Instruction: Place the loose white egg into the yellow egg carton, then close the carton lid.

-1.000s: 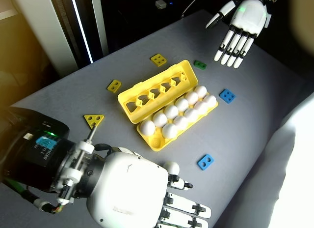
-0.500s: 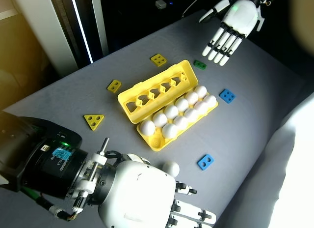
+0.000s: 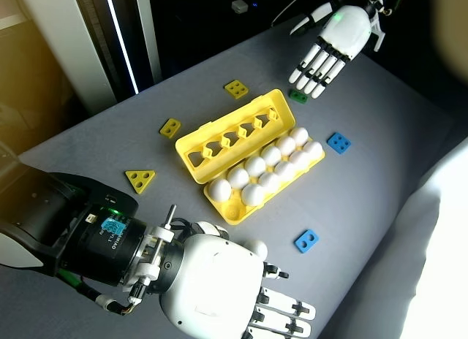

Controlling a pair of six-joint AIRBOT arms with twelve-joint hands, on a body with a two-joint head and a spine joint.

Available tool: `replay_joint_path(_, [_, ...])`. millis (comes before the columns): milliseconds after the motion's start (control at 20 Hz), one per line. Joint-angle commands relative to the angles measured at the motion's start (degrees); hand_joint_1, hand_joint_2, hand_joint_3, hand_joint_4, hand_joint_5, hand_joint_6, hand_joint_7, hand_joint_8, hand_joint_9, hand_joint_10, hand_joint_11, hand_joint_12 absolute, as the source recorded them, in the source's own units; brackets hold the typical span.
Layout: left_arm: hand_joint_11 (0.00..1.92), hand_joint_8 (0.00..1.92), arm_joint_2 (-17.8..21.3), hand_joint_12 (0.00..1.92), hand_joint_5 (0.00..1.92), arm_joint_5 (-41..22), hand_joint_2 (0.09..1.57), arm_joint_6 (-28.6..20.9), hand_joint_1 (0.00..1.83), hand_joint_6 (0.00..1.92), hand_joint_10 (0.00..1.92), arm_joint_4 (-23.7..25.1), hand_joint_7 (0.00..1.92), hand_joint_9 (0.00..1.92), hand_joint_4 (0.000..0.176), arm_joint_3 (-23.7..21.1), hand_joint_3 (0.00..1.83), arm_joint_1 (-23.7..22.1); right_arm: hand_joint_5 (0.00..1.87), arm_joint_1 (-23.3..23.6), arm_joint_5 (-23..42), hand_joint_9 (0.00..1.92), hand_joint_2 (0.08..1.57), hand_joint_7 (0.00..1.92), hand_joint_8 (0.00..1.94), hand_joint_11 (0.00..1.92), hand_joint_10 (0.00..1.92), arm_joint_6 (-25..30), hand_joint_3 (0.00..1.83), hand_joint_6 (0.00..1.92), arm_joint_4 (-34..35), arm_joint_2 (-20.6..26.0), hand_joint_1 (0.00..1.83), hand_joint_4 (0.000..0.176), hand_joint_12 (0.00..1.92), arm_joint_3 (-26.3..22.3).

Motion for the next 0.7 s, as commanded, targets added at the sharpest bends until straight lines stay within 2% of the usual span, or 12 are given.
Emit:
replay_joint_path(0, [0.02, 0.00, 0.4, 0.01, 0.08, -3.3, 1.16, 0.0, 0.00, 0.00, 0.00, -3.5, 0.08, 0.04, 0.000, 0.3, 0.00, 0.0, 0.74, 0.1, 6.4, 0.00, 0.79, 0.00, 0.00, 0.00, 0.00, 0.2, 0.00, 0.03, 1.2, 0.5, 0.90, 0.176, 0.00, 0.5])
replay_joint_path(100, [0.02, 0.00, 0.4, 0.01, 0.09, -3.5, 1.17, 0.1, 0.00, 0.00, 0.00, -3.5, 0.08, 0.04, 0.000, 0.3, 0.00, 0.0, 0.75, -0.1, 7.5, 0.00, 0.78, 0.00, 0.00, 0.00, 0.00, 0.2, 0.00, 0.03, 1.2, 0.0, 0.91, 0.176, 0.00, 1.0])
replay_joint_path(150, [0.03, 0.01, 0.4, 0.02, 0.10, -3.7, 1.16, 0.2, 0.00, 0.01, 0.01, -3.5, 0.10, 0.06, 0.000, 0.4, 0.00, -0.1, 0.69, -0.1, 7.9, 0.00, 0.79, 0.00, 0.00, 0.00, 0.00, 0.2, 0.00, 0.01, 1.2, -0.2, 0.89, 0.171, 0.00, 1.2])
replay_joint_path(250, [0.05, 0.01, 0.2, 0.03, 0.11, -3.8, 1.16, 0.2, 0.00, 0.01, 0.01, -3.5, 0.11, 0.07, 0.000, 0.6, 0.00, -0.1, 0.70, -0.1, 8.2, 0.00, 0.79, 0.02, 0.00, 0.00, 0.00, 0.2, 0.00, 0.01, 1.3, -0.7, 0.89, 0.157, 0.00, 1.8])
replay_joint_path(350, [0.06, 0.00, 0.1, 0.05, 0.14, -4.0, 1.16, 0.2, 0.00, 0.00, 0.01, -3.5, 0.15, 0.10, 0.000, 0.7, 0.00, -0.1, 0.73, -0.3, 8.3, 0.00, 0.80, 0.03, 0.01, 0.00, 0.00, 0.2, 0.00, 0.02, 1.6, -1.3, 0.87, 0.174, 0.00, 2.3])
replay_joint_path(450, [0.06, 0.00, 0.1, 0.05, 0.14, -4.2, 1.16, 0.2, 0.00, 0.00, 0.01, -3.5, 0.15, 0.11, 0.000, 0.8, 0.00, -0.1, 0.73, -0.7, 8.3, 0.00, 0.80, 0.03, 0.00, 0.00, 0.00, 0.2, 0.00, 0.02, 2.2, -1.8, 0.89, 0.165, 0.00, 2.8])
replay_joint_path(500, [0.06, 0.01, 0.0, 0.06, 0.15, -4.2, 1.16, 0.2, 0.00, 0.00, 0.01, -3.5, 0.16, 0.12, 0.000, 0.9, 0.00, -0.1, 0.72, -0.9, 8.4, 0.00, 0.81, 0.02, 0.00, 0.00, 0.00, 0.2, 0.01, 0.01, 2.3, -2.0, 0.86, 0.174, 0.00, 3.0])
replay_joint_path(600, [0.07, 0.01, 0.0, 0.07, 0.15, -4.3, 1.16, 0.2, 0.00, 0.00, 0.01, -3.5, 0.16, 0.12, 0.000, 1.1, 0.00, -0.1, 0.75, -1.4, 8.9, 0.00, 0.80, 0.09, 0.02, 0.00, 0.00, 0.2, 0.00, 0.02, 2.4, -2.6, 0.88, 0.174, 0.00, 3.5])
replay_joint_path(650, [0.01, 0.00, 0.0, 0.21, 0.15, -4.4, 1.16, 0.2, 0.00, 0.00, 0.00, -3.5, 0.16, 0.13, 0.000, 1.1, 0.00, -0.1, 0.75, -1.5, 9.3, 0.00, 0.81, 0.09, 0.02, 0.00, 0.00, 0.2, 0.01, 0.01, 2.4, -2.7, 0.86, 0.176, 0.00, 3.5])
